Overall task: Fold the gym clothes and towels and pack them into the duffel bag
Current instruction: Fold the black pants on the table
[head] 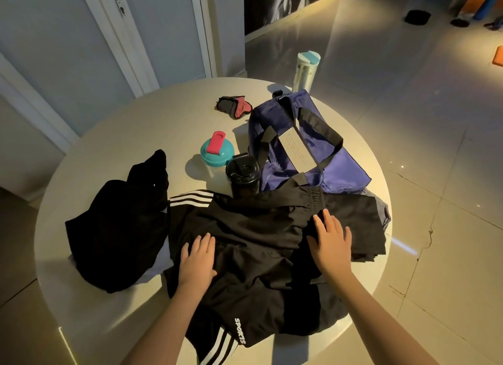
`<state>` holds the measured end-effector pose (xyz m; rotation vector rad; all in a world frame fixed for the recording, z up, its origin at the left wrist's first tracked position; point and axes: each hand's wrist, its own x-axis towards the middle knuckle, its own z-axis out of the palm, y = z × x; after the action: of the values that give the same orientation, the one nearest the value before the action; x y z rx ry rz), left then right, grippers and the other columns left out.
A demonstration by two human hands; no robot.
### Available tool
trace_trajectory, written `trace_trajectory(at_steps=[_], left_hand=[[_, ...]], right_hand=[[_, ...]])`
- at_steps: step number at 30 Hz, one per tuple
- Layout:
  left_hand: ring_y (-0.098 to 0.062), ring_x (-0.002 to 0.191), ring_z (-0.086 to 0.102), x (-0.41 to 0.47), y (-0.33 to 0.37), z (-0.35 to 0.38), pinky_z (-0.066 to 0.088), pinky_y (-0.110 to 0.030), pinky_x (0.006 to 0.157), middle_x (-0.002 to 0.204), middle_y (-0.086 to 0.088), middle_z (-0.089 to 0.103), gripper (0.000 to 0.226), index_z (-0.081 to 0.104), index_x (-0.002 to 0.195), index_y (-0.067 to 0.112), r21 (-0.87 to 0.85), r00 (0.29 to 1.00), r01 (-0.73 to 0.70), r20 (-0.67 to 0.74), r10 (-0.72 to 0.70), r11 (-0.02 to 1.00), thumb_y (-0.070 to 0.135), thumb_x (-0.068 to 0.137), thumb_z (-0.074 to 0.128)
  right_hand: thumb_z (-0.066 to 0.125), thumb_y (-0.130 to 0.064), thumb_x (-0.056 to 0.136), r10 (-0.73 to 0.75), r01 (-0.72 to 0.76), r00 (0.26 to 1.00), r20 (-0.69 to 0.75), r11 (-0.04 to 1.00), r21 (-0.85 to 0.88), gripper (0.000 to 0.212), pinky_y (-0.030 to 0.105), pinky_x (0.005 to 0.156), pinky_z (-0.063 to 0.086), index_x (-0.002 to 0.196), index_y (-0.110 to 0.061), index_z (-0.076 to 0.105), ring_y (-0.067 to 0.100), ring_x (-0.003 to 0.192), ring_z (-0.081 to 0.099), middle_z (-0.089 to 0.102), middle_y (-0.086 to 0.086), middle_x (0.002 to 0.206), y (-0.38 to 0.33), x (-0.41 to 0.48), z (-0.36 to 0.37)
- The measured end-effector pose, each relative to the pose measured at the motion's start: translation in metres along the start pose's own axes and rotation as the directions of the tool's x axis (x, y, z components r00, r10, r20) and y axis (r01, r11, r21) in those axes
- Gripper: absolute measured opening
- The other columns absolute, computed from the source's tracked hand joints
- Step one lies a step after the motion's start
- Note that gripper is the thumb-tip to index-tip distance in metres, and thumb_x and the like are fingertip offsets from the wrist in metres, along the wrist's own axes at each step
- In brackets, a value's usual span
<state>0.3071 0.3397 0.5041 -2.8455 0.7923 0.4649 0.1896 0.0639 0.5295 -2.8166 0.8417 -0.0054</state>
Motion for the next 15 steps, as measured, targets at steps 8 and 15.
trace_trajectory(at_steps=[8,15], left_hand=[[-0.016,0.093,0.069,-0.074,0.022,0.061,0.056,-0.036,0.070,0.104,0.005,0.067,0.091,0.071,0.105,0.021,-0.192,0.988,-0.149,0.011,0.154,0.970,0.073,0.031,0.080],[-0.029,0.127,0.049,-0.092,0.015,0.034,0.042,-0.046,0.100,0.142,-0.003,0.047,0.100,0.052,0.134,0.015,-0.103,0.997,0.011,0.078,-0.003,0.995,0.059,0.050,0.084]], right_hand=[[0.010,-0.071,0.077,-0.131,0.132,0.948,0.290,0.991,0.016,0.088,0.043,0.108,0.032,0.136,-0.018,0.049,0.027,0.133,0.042,0.044,0.006,0.145,0.010,-0.096,0.051],[-0.027,-0.088,0.050,-0.136,0.141,0.883,0.450,0.990,0.022,0.125,0.039,0.117,0.008,0.151,-0.024,0.009,0.018,0.147,0.003,0.004,-0.002,0.159,0.024,-0.087,0.049]])
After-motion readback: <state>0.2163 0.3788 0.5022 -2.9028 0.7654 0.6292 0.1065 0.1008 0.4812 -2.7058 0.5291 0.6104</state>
